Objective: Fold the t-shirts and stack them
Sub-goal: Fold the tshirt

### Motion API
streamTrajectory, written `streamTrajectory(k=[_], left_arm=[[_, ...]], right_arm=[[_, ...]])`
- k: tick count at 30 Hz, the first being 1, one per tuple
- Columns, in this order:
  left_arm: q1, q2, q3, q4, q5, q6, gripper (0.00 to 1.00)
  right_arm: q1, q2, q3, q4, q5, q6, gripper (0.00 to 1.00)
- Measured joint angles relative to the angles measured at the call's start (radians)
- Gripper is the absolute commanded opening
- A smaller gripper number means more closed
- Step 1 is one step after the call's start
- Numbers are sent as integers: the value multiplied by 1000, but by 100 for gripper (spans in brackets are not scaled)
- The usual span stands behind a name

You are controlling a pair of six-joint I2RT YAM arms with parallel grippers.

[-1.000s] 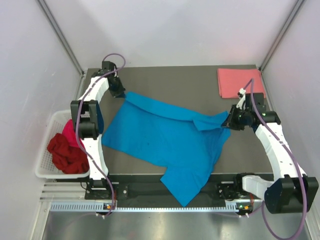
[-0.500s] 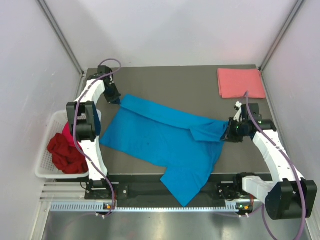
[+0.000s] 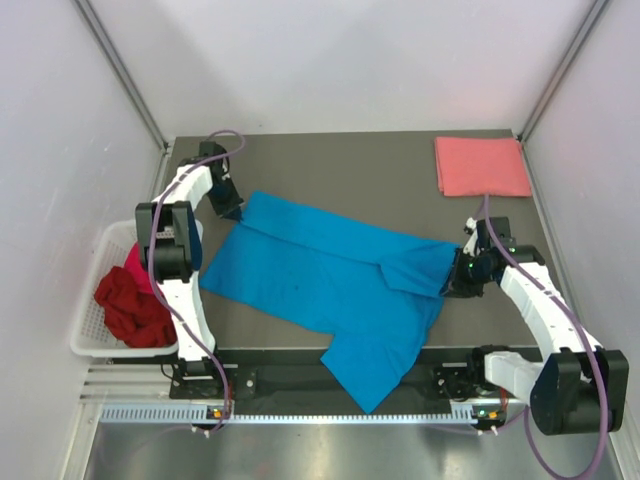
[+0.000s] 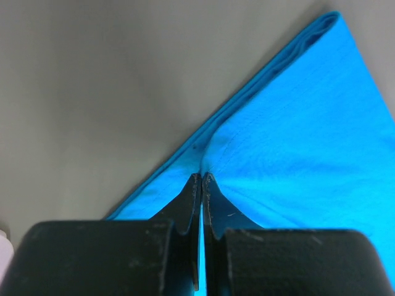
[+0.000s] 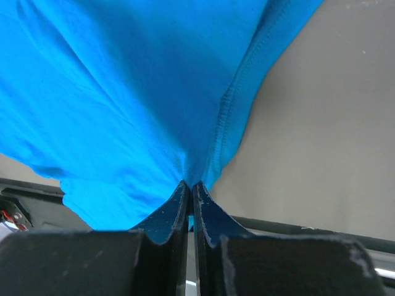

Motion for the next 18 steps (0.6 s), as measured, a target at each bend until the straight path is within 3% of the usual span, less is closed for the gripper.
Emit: streamTrajectory(k=[18], left_arm=[[0,39,2,15,-6,-16,0]], right_arm=[[0,19,-12,5,-5,24,1]])
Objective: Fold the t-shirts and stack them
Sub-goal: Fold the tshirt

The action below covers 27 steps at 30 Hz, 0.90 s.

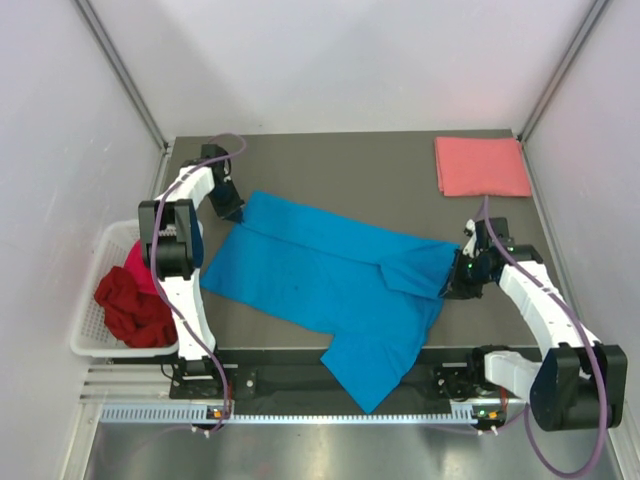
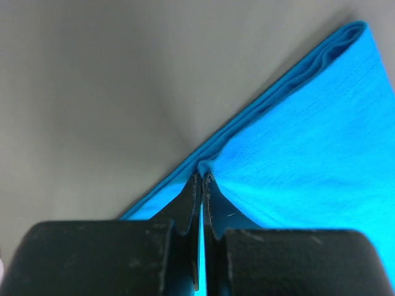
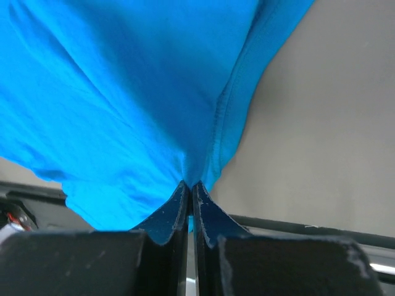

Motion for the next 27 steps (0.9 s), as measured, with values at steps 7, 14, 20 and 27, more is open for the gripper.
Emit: streamTrajectory(k=[7,14,20,27], left_arm=[[0,0,71,35,63,-46,0],[0,31,218,130,159,-97,0],[0,127,317,210,220,-132,0],[0,227,374,266,271,-173,0]], right_arm=[[-10,65,190,-2,66,21,0],[-55,283,470,43,104,25,0],[-114,413,663,45,129,22,0],[-124,507,820,39,138,-8,0]])
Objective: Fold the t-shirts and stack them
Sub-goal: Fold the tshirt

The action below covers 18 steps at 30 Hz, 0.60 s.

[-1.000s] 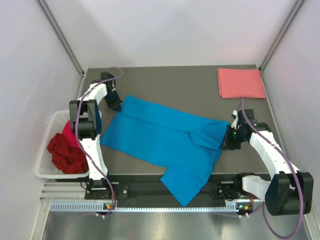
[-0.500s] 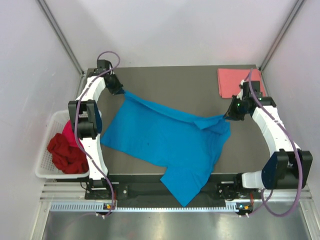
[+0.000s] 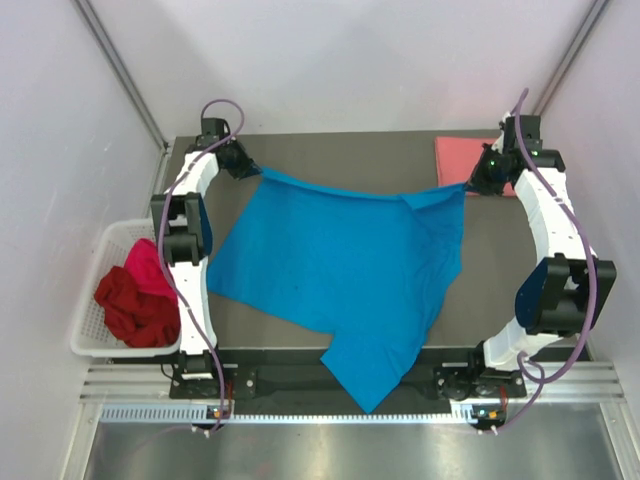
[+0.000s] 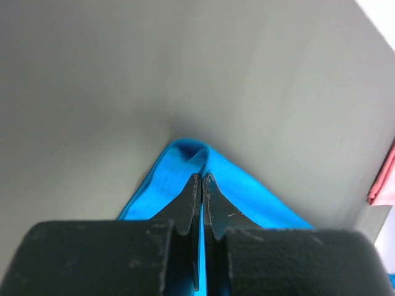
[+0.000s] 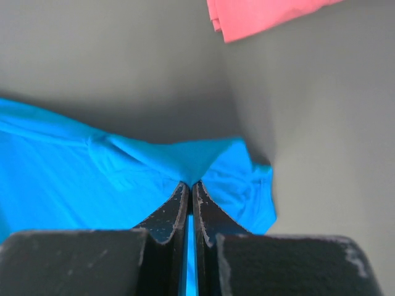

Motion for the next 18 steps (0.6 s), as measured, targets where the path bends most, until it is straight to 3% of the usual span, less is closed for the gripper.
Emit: streamTrajectory(k=[9,18], left_arm=[[0,34,60,15,16,-7,0],[0,1,-10,-77,-40,66,0]], right_arm=[[-5,3,-12,-15,-19,-18,0],[-3,-153,-276,-37,-68,-16,0]])
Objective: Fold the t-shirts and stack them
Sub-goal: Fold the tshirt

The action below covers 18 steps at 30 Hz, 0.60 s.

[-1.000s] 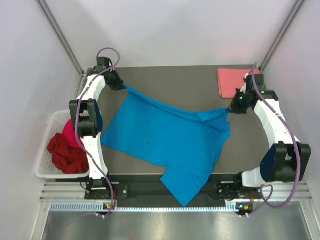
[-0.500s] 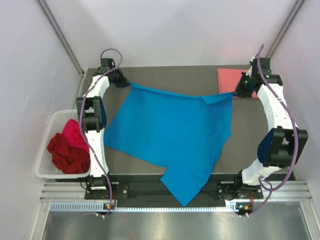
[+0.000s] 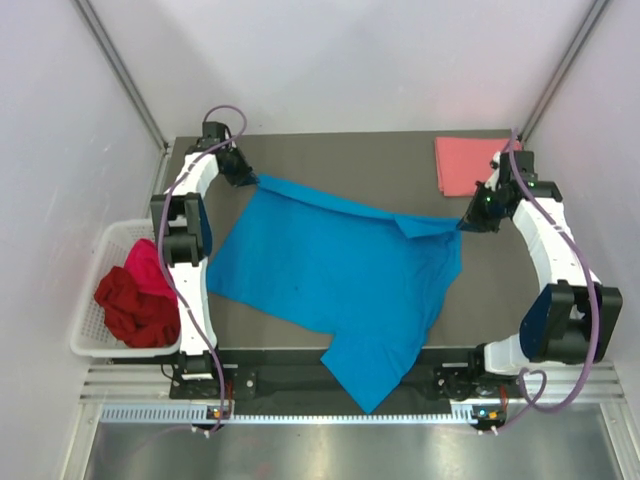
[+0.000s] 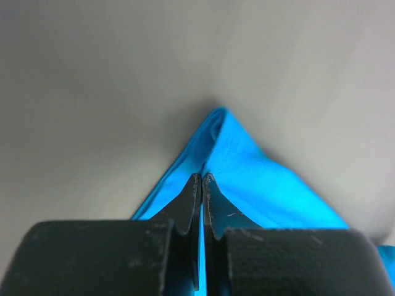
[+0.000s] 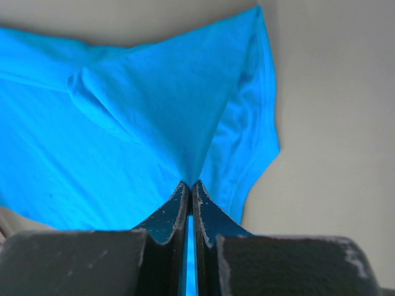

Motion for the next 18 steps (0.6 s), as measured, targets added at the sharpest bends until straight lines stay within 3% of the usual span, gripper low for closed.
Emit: streamTrajectory(k=[8,18], left_arm=[[0,-67,-34,-134,-97,103,0],[0,-106,-88,-183,-137,144,0]], right_arm=[[12,-135,-109,-15,-27,0,0],[22,-147,-264,-15,-35,-1,0]])
